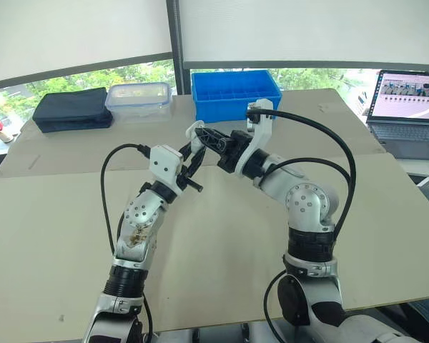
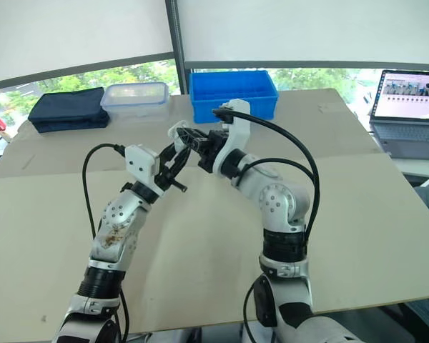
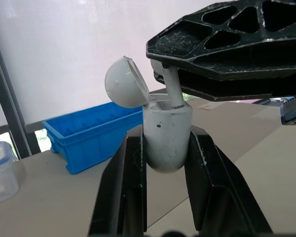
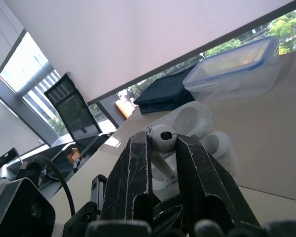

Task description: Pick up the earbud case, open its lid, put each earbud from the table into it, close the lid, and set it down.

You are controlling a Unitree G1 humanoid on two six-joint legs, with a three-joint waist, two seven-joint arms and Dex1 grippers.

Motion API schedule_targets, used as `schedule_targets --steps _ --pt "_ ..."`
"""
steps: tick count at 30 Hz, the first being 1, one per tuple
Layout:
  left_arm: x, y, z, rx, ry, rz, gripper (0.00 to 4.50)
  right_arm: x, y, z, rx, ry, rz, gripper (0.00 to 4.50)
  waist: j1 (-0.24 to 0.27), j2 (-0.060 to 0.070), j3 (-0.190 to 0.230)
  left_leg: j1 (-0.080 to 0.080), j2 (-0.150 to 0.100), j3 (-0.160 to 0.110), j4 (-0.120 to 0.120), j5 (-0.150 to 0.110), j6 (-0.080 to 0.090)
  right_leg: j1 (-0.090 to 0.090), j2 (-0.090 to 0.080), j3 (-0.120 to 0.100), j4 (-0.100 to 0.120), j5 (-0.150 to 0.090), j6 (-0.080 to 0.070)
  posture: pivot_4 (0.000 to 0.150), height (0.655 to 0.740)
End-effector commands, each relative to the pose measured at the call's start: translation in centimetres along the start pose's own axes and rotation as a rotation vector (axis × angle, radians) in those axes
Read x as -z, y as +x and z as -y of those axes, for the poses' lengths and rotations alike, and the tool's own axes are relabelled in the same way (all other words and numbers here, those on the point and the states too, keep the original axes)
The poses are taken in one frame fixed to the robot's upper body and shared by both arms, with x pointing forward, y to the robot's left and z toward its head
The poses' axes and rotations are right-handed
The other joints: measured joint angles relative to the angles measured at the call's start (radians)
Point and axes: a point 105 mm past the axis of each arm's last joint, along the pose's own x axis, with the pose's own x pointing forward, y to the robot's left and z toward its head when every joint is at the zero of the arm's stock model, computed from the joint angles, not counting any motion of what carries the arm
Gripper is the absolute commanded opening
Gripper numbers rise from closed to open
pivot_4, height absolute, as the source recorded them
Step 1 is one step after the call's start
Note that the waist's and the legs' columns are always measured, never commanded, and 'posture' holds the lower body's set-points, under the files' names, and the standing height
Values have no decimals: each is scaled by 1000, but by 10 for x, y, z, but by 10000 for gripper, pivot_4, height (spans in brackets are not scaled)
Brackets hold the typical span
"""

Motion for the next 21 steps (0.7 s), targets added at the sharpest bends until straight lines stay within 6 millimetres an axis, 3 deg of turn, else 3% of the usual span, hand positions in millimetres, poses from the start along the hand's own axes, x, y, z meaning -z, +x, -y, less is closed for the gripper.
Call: schedule_targets --steps 1,21 --pt "-22 6 3 15 27 88 5504 -7 0 -10 -28 -25 45 3527 0 0 0 0 0 0 0 0 0 0 0 0 0 0 0 1500 7400" --pt "-24 7 6 19 15 99 5504 6 0 -9 -30 -10 7 3527 0 0 0 0 0 0 0 0 0 0 0 0 0 0 0 1500 7400"
